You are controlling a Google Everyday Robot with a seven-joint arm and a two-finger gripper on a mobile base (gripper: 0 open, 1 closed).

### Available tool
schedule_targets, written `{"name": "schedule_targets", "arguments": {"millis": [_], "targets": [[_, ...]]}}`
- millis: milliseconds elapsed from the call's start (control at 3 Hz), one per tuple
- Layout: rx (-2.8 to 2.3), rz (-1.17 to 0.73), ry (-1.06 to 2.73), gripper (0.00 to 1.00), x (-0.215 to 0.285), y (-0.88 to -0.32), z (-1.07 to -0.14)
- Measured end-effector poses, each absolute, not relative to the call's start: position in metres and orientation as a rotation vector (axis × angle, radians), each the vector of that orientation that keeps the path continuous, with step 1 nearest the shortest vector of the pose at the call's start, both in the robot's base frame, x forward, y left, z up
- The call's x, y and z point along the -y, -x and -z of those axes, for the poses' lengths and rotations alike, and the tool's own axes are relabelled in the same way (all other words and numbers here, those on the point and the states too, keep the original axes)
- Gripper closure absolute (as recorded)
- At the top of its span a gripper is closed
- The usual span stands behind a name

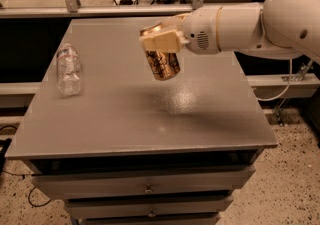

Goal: Place orange can upright

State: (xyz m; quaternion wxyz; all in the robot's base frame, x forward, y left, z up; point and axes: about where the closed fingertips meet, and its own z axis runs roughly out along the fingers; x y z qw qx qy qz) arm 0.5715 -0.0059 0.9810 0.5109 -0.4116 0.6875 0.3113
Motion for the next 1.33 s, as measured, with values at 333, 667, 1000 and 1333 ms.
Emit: {"name": "schedule_targets", "arguments": {"millis": [333, 667, 1000, 1333], "targets": [[-1.662, -0.752, 0.985, 1.0, 0.006, -0.572, -0.98], [-1.593, -0.725, 1.042, 1.0, 0.0, -0.57, -0.983], [-1.448, -0.665, 1.146, 1.0, -0.008, -0.568, -0.983], [-1.243, -0.591, 1.293, 1.0, -0.018, -0.568, -0.975]]}}
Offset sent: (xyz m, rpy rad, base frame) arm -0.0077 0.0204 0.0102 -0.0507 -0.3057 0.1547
